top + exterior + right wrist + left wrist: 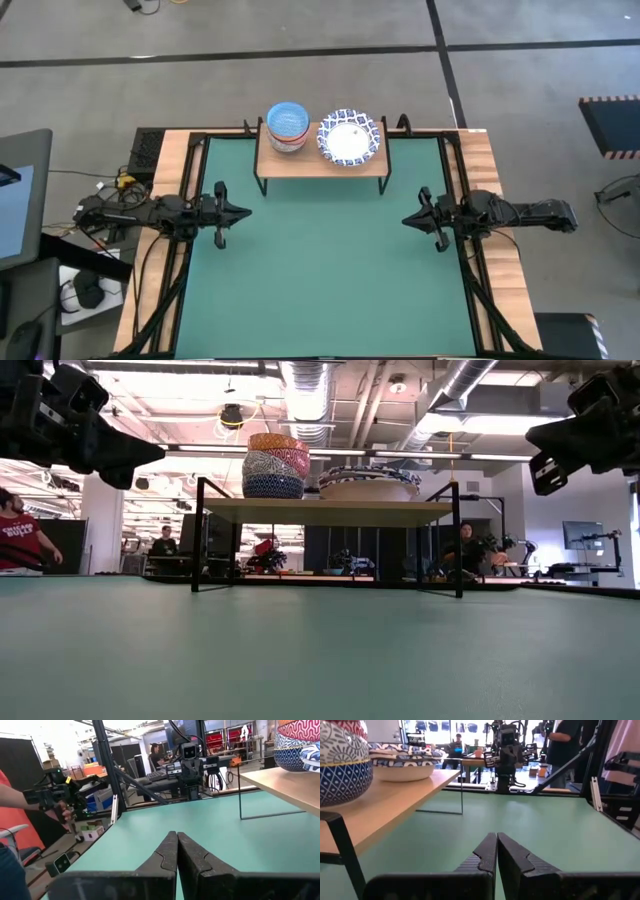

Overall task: Place and stack bowls onto a shelf
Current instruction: Return to Home Position

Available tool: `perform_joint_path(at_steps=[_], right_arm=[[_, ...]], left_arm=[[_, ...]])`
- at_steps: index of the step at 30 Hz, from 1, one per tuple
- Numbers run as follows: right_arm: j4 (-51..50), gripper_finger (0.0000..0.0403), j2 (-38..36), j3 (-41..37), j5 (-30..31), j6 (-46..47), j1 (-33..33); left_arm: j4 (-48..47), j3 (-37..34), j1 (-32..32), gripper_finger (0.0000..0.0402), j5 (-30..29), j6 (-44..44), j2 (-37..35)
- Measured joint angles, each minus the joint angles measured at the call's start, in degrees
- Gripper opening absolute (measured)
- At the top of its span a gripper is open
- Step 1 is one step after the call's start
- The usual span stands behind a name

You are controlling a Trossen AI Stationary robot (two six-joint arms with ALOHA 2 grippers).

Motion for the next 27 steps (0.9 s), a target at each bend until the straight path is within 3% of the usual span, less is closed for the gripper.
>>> perform_joint_path(at_steps=[6,27], right_arm=[[-0.8,0.0051,0.3,0.0,0.0,0.0,0.0],[-1.4,0.0055,0.3,-0.1,0.1,-0.2,0.0]], left_arm=[[0.1,0.0,0.0,0.0,0.0,-4.0,0.0],[0.1,-0.1,0.0,0.0,0.1,-4.1,0.0]])
